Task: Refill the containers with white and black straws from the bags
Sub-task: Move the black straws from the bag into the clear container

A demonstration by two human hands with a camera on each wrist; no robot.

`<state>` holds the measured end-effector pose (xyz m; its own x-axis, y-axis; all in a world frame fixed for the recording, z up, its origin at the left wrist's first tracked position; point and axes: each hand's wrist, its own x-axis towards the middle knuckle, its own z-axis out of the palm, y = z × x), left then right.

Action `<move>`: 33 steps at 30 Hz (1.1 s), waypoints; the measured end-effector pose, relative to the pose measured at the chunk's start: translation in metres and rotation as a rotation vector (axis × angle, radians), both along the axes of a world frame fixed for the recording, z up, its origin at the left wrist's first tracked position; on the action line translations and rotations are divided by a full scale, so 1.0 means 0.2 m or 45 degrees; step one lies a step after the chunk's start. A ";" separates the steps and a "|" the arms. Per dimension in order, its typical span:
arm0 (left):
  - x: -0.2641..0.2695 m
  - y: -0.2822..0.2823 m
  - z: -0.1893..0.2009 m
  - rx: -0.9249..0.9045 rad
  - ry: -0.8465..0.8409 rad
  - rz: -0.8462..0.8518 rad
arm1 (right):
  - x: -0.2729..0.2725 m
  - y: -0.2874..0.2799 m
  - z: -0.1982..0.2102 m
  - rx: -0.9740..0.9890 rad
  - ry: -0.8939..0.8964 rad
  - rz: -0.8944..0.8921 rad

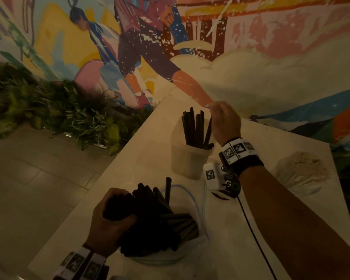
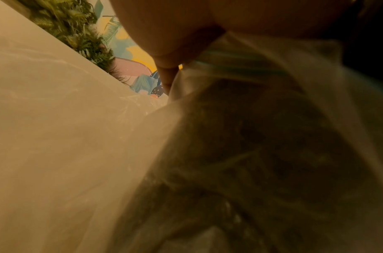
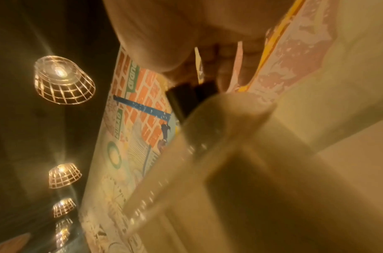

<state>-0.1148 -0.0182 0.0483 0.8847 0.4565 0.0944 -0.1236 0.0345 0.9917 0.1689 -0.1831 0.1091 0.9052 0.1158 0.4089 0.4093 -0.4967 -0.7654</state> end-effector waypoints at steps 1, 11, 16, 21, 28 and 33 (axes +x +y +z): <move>0.00 0.00 0.00 -0.001 0.000 0.002 | 0.00 0.00 -0.02 -0.130 -0.013 -0.008; 0.00 0.02 -0.03 0.023 0.026 0.015 | 0.01 -0.03 -0.07 -0.388 0.210 0.225; 0.01 0.01 -0.01 0.056 0.032 0.010 | -0.17 -0.15 0.09 -0.034 0.029 0.173; 0.03 -0.01 0.00 0.090 0.051 0.002 | -0.62 -0.29 0.16 0.252 0.290 0.517; 0.08 -0.06 0.02 0.135 0.057 0.022 | -1.07 -0.36 -0.05 -0.276 0.780 0.993; 0.09 -0.07 0.02 0.133 0.064 0.008 | -1.14 -0.27 -0.15 -0.055 0.583 0.781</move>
